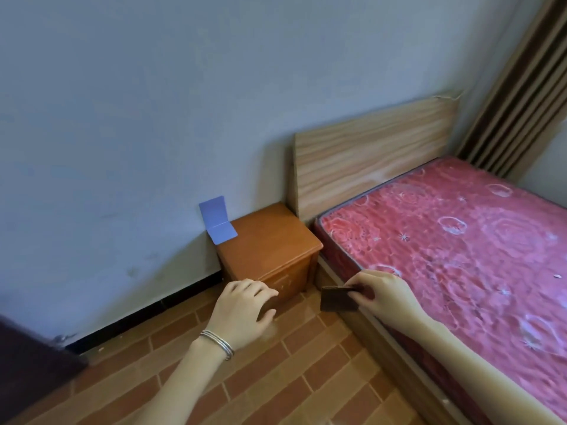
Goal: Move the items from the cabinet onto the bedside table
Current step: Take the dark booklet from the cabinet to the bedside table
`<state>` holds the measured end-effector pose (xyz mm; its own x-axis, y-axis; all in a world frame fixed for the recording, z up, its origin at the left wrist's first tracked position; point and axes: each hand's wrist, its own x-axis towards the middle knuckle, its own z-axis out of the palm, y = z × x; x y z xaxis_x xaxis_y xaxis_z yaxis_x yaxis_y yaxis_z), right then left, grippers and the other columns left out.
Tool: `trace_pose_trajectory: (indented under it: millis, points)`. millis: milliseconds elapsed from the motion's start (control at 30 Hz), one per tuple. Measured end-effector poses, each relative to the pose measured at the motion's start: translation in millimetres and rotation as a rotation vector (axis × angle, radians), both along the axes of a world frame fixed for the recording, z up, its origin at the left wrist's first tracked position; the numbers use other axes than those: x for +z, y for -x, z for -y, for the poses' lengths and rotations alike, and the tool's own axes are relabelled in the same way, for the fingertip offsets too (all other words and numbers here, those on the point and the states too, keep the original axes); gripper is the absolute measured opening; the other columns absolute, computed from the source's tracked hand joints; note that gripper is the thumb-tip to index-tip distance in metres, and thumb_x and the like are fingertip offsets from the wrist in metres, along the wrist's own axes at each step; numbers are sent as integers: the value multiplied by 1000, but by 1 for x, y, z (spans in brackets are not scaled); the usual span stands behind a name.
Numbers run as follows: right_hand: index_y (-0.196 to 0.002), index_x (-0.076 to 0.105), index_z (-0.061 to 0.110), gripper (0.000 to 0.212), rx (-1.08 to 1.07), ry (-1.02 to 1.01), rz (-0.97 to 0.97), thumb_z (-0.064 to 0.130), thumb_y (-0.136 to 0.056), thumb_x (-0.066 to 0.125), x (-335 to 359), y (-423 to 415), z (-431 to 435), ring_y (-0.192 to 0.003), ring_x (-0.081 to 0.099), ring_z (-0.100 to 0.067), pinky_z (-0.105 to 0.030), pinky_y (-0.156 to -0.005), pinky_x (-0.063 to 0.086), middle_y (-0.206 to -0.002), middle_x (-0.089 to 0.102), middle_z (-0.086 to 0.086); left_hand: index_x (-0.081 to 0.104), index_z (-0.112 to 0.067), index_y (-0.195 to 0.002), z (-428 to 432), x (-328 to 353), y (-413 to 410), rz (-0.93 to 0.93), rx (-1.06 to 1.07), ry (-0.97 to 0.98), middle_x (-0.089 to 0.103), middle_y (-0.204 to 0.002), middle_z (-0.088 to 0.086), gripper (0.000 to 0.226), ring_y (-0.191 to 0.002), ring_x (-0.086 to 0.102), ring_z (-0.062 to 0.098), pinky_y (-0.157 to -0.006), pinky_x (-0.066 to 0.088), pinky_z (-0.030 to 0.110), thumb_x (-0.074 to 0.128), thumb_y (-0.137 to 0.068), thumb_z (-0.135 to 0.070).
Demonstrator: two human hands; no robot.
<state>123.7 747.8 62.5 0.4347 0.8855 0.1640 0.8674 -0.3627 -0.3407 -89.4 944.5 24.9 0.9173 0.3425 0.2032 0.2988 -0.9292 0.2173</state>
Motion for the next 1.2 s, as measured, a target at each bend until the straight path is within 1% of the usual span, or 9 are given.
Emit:
trace_pose_trajectory:
  millis: [67,233,367,433,667,867,967,1067,1200]
  points:
    - [-89,68,27,15,30,44,-21,19,-77,70,-9,-17,-26,-79,62,-6,-24,-62,50,-87,67,15,67,-30,-98,-21,-6,-11,-10,25,-2,67,-93,-14,35,-88,62,10,-76,48,30,42,-78,-45]
    - [-87,67,28,12,74,106,-44,21,-77,69,-22,-55,-103,-79,61,-3,-5,-61,35,-87,66,17,68,-30,-95,-89,-20,-40,-38,65,-3,66,-89,-15,31,-84,62,9,-74,49,27,46,-77,-42]
    - [-92,66,26,10,131,168,-17,26,-82,64,-24,-90,-176,-86,60,-4,-16,-67,47,-92,65,14,70,-27,-97,-156,-27,-67,-30,147,6,67,-92,-11,29,-87,64,12,-77,51,30,67,-69,-36]
    - [-95,66,26,11,157,195,-5,26,-84,62,-26,-104,-212,-87,59,-5,-18,-67,46,-93,64,13,70,-25,-99,-184,-35,-80,-33,173,16,67,-95,-7,35,-90,64,14,-80,52,33,73,-66,-35]
    - [-92,66,26,10,189,232,-50,26,-83,64,-56,-154,-330,-83,59,-9,-25,-64,47,-91,63,11,70,-18,-104,-261,-74,-128,-152,241,8,69,-97,1,52,-88,65,19,-79,54,34,76,-58,-42]
    - [-90,66,23,7,273,251,-88,25,-83,65,-114,-206,-419,-83,60,-13,-28,-61,46,-88,62,9,69,-14,-105,-318,-131,-181,-328,366,43,69,-97,4,52,-88,64,22,-80,53,38,62,-63,-45]
    - [-92,67,22,9,313,262,-115,24,-83,65,-155,-228,-461,-83,60,-12,-23,-59,41,-90,63,9,62,-12,-119,-342,-175,-205,-436,475,128,65,-114,8,58,-105,59,24,-91,48,41,56,-73,-48]
    - [-92,67,21,9,363,264,-119,22,-83,64,-196,-246,-497,-82,60,-14,-24,-59,43,-89,63,8,31,-10,-143,-366,-218,-228,-513,559,169,34,-147,11,66,-135,29,26,-111,24,40,40,-90,-48]
    - [-92,69,24,12,399,267,-127,19,-81,65,-252,-265,-545,-83,61,-16,-32,-63,50,-90,65,9,22,-9,-145,-396,-268,-249,-554,604,207,24,-151,10,69,-139,18,24,-113,18,39,39,-91,-48]
